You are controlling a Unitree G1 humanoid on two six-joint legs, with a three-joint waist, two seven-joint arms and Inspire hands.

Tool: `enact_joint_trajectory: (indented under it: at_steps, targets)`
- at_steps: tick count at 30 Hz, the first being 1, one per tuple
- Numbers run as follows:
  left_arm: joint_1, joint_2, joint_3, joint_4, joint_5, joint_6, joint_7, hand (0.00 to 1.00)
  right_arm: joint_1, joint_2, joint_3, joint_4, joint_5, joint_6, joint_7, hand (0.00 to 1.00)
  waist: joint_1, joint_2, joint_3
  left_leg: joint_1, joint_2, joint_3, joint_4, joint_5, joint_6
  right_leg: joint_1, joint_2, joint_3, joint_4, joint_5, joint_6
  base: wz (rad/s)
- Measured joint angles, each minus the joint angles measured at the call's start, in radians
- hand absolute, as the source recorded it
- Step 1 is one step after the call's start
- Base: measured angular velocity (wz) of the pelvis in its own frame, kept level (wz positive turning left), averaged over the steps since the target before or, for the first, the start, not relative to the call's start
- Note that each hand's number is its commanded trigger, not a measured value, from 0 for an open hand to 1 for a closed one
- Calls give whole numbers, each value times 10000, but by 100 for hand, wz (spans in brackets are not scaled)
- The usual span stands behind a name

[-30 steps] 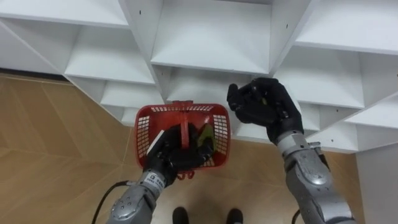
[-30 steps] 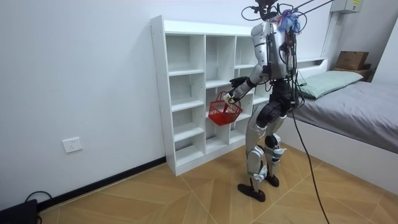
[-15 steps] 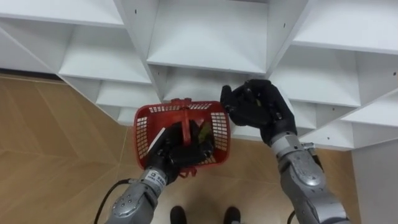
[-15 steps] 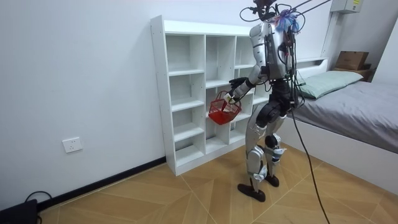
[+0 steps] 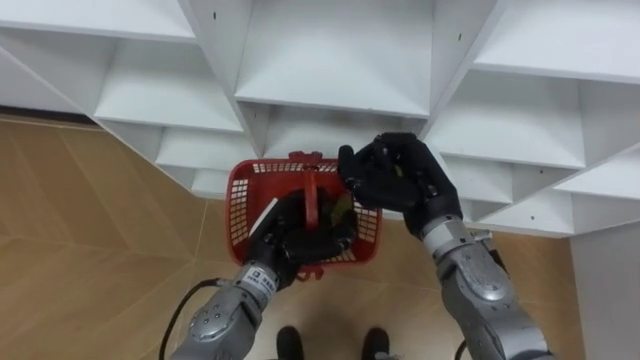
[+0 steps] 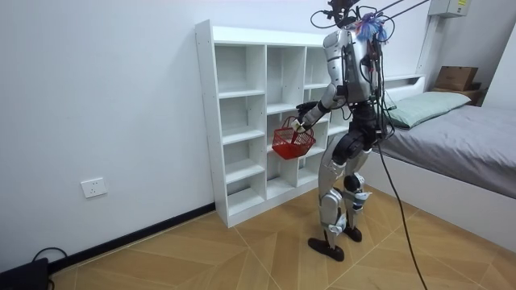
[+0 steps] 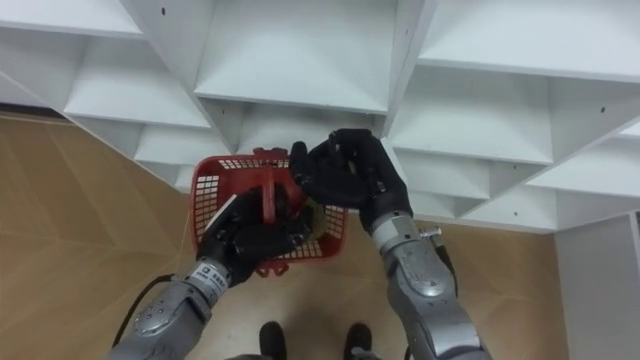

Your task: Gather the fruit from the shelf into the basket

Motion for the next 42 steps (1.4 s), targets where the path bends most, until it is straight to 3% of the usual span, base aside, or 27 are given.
enact_joint_trajectory:
  at_steps: [7, 9, 11, 13, 14, 16, 18, 20, 33, 42]
  targets:
    - [-4, -228, -24, -1, -8, 0, -16, 100, -3, 93, 62, 0, -6, -1, 194, 100, 18, 14, -7, 1, -2, 1, 27, 1, 0, 12, 1, -3, 5, 1, -1, 0]
    - [-19, -249, -95, -2, -9, -1, -36, 100, -3, 126, 132, 0, -70, -1, 188, 88, 10, 16, -8, 1, -1, 0, 29, 1, 0, 12, 1, -5, 5, 1, -1, 0]
    - [-15, -273, -110, -33, -8, -1, -39, 100, -2, 181, 148, -2, -270, -3, 160, 83, 9, 18, -10, -3, -2, 0, 34, 1, 0, 12, 0, -4, 5, 1, -1, 0]
    - [-14, -274, -107, -34, -8, 0, -39, 100, -8, 225, 147, -9, -446, -14, 88, 71, 10, 22, -13, -5, -2, 0, 44, 1, 0, 12, 0, -3, 7, 1, -1, 0]
    - [-15, -274, -105, -34, -7, -1, -39, 100, -8, 241, 147, -9, -454, -14, 82, 60, 9, 23, -14, -6, -2, 0, 47, 1, 0, 12, 0, -2, 8, 1, -1, 0]
    - [-15, -275, -97, -38, -8, 0, -39, 100, -15, 288, 124, -13, -476, -34, 80, 51, -1, 30, -20, -14, 0, -1, 75, 1, 1, 12, 0, 4, 20, 1, -1, 0]
    - [-21, -274, -74, -41, -8, 0, -39, 100, -44, 293, 125, -13, -477, -76, 82, 16, -2, 30, -22, -19, 2, -1, 101, 1, 1, 11, -5, 4, 36, 1, -1, 0]
    - [-29, -273, -68, -51, -14, -1, -39, 100, -81, 277, 130, -12, -477, -148, 20, 0, -1, 26, -25, -13, 1, 3, 115, 1, 1, 10, -13, 9, 67, 1, -1, 0]
    - [-34, -231, -23, -366, -990, 46, -294, 100, -84, 145, 59, -33, -616, -170, -315, 0, -36, -29, -108, 86, 26, 76, 213, 6, 9, 58, 4, 120, 187, 24, -17, -2]
    - [-38, -165, -15, -370, -1074, 46, -409, 100, -88, 141, 45, -60, -710, -193, -274, 0, -41, -30, -110, 74, 34, 78, 213, 5, 8, 56, 10, 121, 177, 24, -17, 0]
